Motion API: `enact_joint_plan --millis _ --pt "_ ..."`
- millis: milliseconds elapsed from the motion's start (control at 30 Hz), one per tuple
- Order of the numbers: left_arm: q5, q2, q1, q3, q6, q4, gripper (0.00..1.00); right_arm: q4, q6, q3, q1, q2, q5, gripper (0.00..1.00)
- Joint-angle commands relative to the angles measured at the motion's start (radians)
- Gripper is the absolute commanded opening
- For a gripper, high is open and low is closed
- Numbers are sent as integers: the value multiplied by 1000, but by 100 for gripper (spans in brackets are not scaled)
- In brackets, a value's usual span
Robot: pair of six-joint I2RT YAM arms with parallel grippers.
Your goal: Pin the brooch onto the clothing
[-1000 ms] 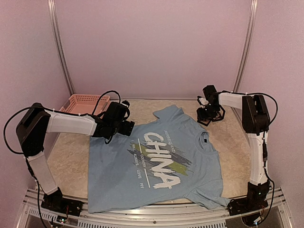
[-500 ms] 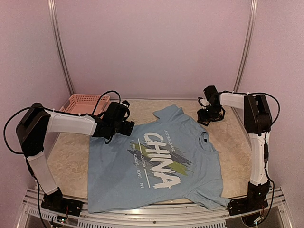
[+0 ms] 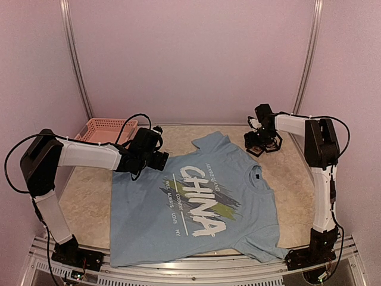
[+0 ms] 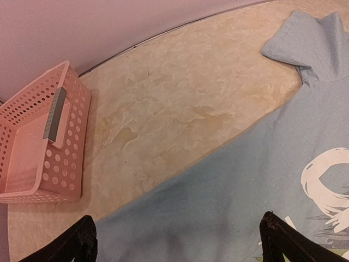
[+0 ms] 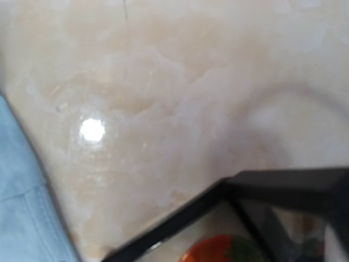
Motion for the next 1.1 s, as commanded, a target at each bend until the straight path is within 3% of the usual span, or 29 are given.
enact_joint_plan --millis 0,333,633,833,1067 --pt "-7 5 -4 -6 11 -7 99 2 25 -14 -6 24 -18 82" --pt "1 15 -5 0 12 -7 99 14 42 -70 -14 42 -61 82" --pt "-1 12 -5 -5 10 -7 99 24 35 -66 -24 36 -82 62" --pt "1 14 -5 -6 9 -7 99 28 27 -24 -26 54 -53 69" --pt "-6 9 -5 -9 10 -7 99 42 13 29 -26 89 -75 69"
